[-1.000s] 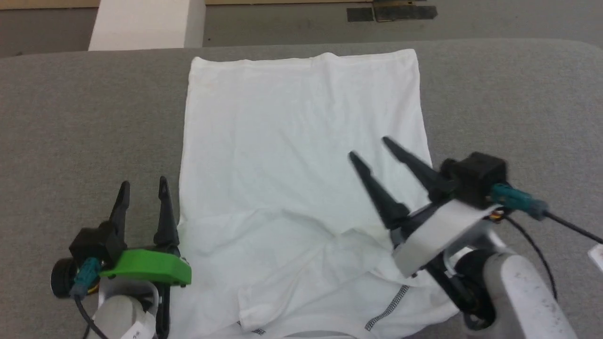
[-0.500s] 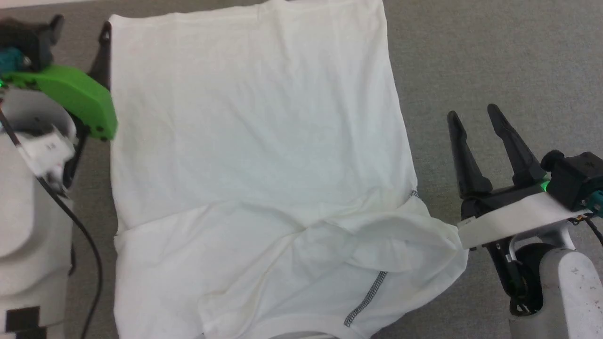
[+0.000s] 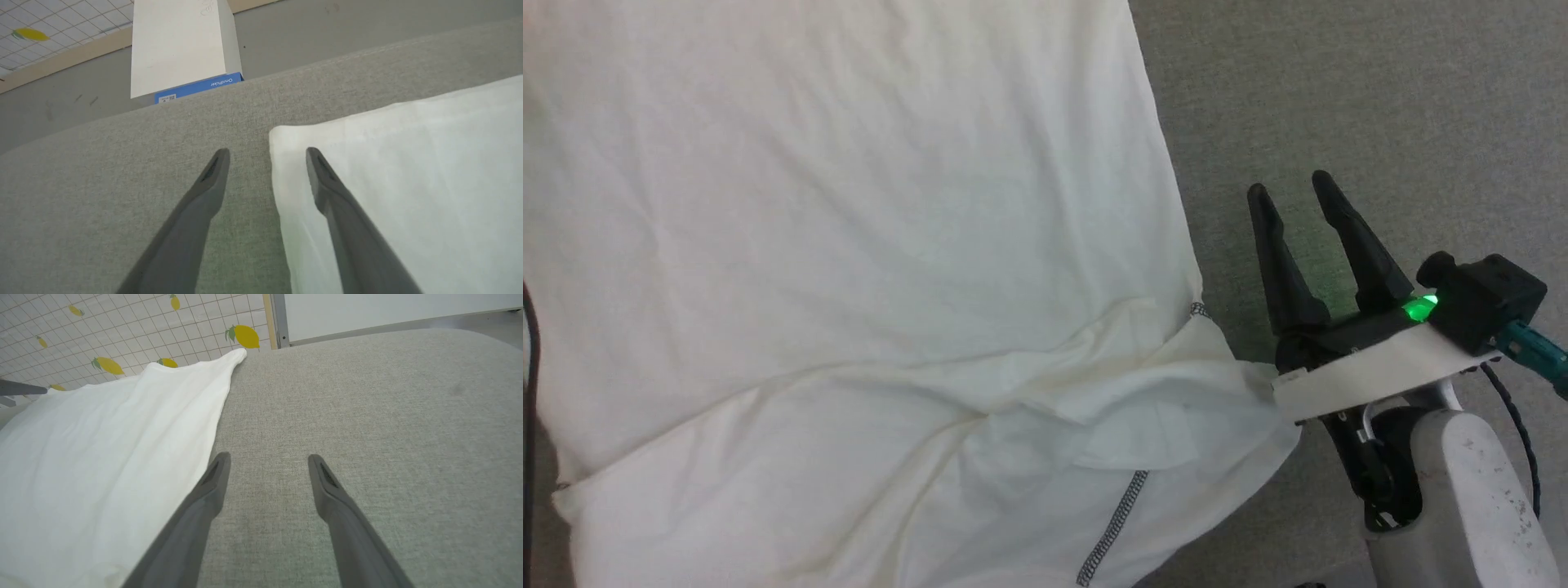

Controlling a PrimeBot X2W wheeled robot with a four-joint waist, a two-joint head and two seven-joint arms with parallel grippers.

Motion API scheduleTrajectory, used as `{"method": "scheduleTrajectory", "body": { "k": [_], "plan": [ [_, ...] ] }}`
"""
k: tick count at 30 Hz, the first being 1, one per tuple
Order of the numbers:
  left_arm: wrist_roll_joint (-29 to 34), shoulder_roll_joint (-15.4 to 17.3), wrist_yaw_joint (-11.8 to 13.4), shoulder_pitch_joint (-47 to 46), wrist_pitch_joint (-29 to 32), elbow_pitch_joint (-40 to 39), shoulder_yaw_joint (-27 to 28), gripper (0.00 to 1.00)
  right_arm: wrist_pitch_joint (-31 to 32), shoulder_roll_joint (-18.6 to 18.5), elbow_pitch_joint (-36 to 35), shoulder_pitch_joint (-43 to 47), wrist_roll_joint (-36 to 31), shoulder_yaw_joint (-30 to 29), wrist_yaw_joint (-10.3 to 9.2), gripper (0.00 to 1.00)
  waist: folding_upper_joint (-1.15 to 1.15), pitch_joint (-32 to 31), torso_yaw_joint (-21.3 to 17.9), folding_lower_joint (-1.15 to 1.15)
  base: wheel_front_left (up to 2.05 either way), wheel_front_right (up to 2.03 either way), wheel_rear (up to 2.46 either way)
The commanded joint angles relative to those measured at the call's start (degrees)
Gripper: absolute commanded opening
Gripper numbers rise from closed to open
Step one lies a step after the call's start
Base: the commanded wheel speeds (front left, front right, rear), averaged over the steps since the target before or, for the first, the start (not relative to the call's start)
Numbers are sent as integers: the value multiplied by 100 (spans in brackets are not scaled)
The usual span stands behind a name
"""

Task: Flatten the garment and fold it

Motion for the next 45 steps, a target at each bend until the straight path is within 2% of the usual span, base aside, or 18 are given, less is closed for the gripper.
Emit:
{"method": "scheduleTrajectory", "body": {
  "k": [1,9,10,11,17,21,24,27,33,39,45],
  "plan": [
    [75,74,96,-77,189,-37,27,100,-80,11,58,-123,55,39,-9,100,0,491,-455,-1,0,0,0],
    [126,239,512,174,1174,-385,203,100,-226,11,257,-277,132,127,-9,100,0,599,-510,-1,0,0,0],
    [108,244,536,218,1289,-445,214,43,-230,11,257,-288,117,121,-9,100,0,600,-501,-1,0,0,0],
    [98,253,550,252,1374,-514,216,0,-226,11,251,-297,99,110,-9,100,0,602,-487,-1,0,0,0],
    [134,277,477,195,1085,-865,105,0,-48,-3,90,-667,-211,124,-9,100,0,629,-354,-1,0,0,0],
    [115,157,448,88,832,-865,-16,0,254,-108,-1,-1474,-394,87,-9,100,0,618,-170,-1,0,0,0],
    [98,43,419,4,585,-846,-121,0,645,-151,261,-2336,-377,43,-9,100,0,602,25,-1,0,0,0],
    [81,-80,385,-104,248,-826,-218,0,1004,-131,757,-3191,-275,-18,-9,100,0,608,223,-1,0,0,0],
    [74,-456,316,-425,-521,-694,-513,0,2041,-42,2348,-4755,-254,-330,-9,100,0,720,699,-1,0,0,0],
    [65,-773,220,-696,-1105,-437,-790,0,3001,-14,3647,-5676,-718,-565,-9,100,0,838,1076,-1,0,0,0],
    [53,-968,123,-903,-1402,-228,-1005,0,3887,-55,4383,-6179,-1427,-777,-9,100,0,930,1256,-1,0,0,0]
  ]
}}
